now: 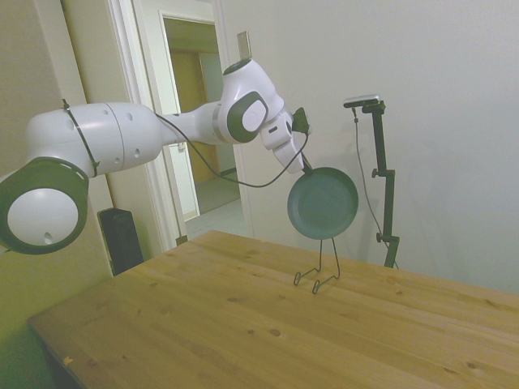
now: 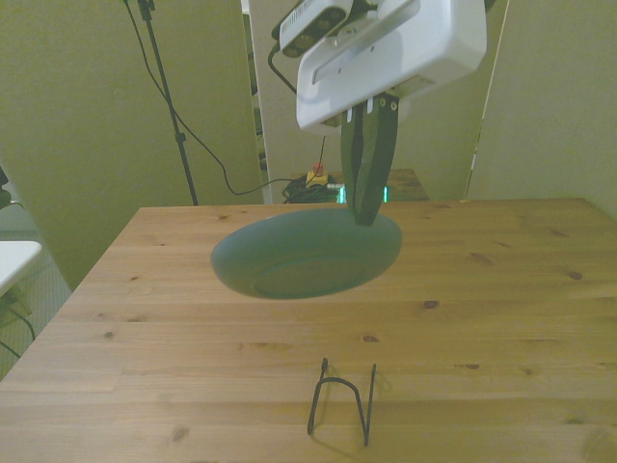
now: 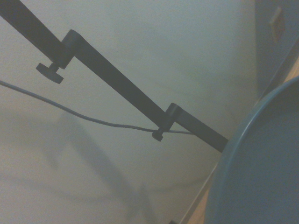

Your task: Load the plate

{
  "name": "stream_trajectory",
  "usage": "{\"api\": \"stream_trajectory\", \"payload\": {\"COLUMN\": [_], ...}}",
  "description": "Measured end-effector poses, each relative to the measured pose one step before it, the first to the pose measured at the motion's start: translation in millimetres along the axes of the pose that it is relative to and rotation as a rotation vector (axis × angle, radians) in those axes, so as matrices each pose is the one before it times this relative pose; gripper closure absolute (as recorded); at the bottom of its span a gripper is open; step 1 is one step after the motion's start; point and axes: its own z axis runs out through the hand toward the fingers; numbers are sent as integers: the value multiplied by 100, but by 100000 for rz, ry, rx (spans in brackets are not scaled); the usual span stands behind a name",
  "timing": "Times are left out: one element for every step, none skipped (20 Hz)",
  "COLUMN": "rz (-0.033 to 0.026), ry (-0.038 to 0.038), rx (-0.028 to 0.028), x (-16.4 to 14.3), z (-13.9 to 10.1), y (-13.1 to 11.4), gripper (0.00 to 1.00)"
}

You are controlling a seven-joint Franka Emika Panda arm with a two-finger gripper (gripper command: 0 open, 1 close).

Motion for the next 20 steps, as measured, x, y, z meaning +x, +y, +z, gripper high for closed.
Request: {"api": "stream_trajectory", "payload": {"rz": [-1469, -1427, -1332, -1166, -1272, -1026, -962, -730, -693, -650, -737, -501, -391, -584, -462, -448, -247, -593, -580, -281], "ry": [1307, 808, 512, 191, 501, 358, 453, 227, 382, 359, 405, 471, 621, 827, 979, 819, 862, 856, 665, 502], "rx": [1758, 1571, 1543, 1443, 1315, 1500, 1047, 940, 809, 509, 632, 855, 779, 827, 1143, 667, 797, 850, 843, 478], "x": [-363, -486, -469, -514, -473, -497, -440, -389, -369, -328, -179, -170, -71, 3, 70, 66, 83, 38, -68, -113], "z": [972, 978, 824, 615, 565, 382, 267, 119, 69, 13, -10, 31, 125, 150, 168, 137, 85, 82, 121, 120], "y": [542, 734, 761, 759, 798, 744, 746, 622, 555, 545, 467, 418, 401, 364, 375, 247, 129, 82, 159, 203], "gripper": [100, 100, 100, 100, 100, 100, 100, 100, 100, 100, 100, 100, 100, 100, 100, 100, 100, 100, 100, 100]}}
